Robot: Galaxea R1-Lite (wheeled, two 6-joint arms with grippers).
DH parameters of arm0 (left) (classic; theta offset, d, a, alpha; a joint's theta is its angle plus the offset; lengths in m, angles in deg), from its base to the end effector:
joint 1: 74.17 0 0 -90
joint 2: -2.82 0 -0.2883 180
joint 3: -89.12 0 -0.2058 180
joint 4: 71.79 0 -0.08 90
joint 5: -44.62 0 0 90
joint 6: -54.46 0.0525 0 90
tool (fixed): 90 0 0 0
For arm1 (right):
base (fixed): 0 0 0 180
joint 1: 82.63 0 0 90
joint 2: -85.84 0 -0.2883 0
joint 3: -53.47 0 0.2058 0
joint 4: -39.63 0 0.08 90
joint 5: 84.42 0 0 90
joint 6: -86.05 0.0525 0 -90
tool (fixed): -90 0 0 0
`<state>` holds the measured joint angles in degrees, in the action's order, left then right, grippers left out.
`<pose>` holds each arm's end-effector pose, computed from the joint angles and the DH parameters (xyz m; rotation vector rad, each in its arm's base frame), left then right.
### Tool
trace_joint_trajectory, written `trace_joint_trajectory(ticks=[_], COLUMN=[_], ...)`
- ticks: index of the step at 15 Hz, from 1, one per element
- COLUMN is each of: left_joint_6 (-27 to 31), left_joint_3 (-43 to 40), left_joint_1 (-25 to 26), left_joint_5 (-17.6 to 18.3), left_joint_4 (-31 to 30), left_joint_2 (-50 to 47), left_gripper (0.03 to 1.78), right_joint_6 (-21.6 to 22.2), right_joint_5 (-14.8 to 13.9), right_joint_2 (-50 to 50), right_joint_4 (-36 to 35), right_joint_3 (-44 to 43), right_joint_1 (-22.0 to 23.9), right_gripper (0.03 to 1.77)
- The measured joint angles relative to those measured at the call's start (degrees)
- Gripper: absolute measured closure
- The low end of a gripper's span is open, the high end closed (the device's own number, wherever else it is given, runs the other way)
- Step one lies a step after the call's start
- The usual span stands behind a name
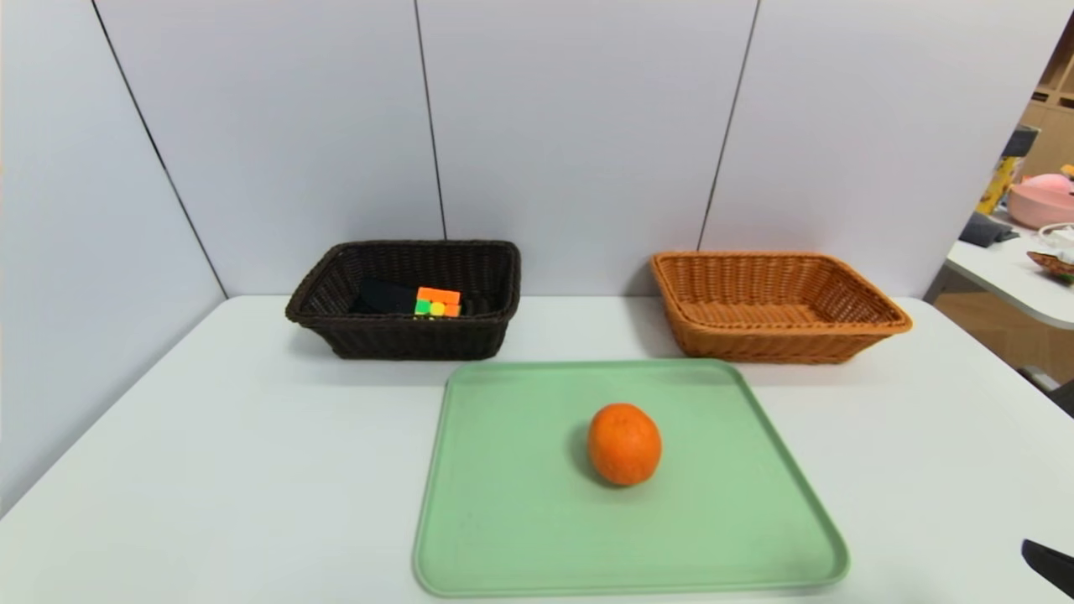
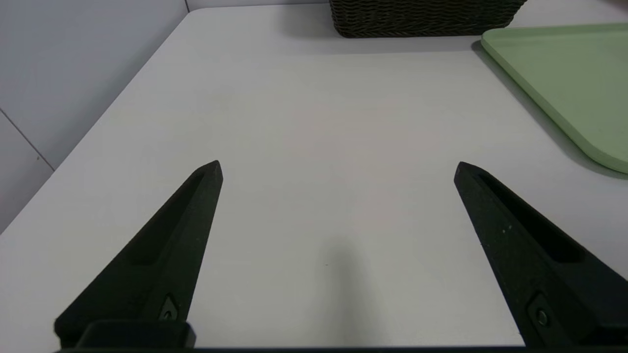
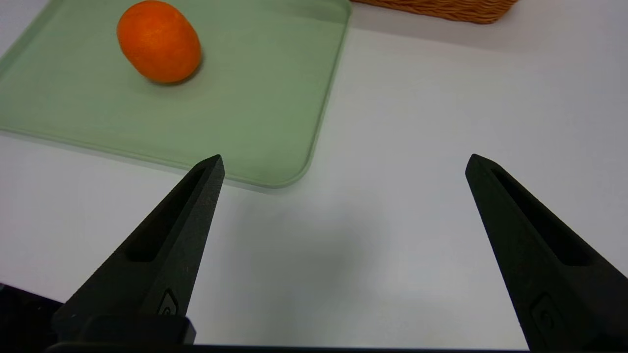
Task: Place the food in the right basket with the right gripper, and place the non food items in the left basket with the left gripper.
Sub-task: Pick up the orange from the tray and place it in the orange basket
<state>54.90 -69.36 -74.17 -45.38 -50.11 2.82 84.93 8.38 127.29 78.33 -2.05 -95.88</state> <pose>0.0357 0.0000 0.0751 0.0077 0.0028 0.0000 0.1006 0.0263 0.1857 -0.0584 0.4268 0.2800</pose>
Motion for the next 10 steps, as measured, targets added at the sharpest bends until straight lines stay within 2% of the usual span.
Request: trace_joint_trajectory(ticks=[6, 10], left_joint_6=[0.00, 0.02], left_joint_3=[0.00, 0.00], left_joint_1=[0.00, 0.00], left_joint_5=[0.00, 0.00], left_joint_4=[0.00, 0.00], left_joint_2=[0.00, 0.00], left_gripper=[0.12, 0.12], right_joint_6=[-0.26, -0.30], right_joint_5=[0.22, 0.30], right_joint_2=[25.89, 38.88], right_joint_4=[0.76, 2.05], right_joint_3=[-17.44, -29.62], right_joint_1=[-10.92, -18.01], right_gripper=[0.10, 0.10])
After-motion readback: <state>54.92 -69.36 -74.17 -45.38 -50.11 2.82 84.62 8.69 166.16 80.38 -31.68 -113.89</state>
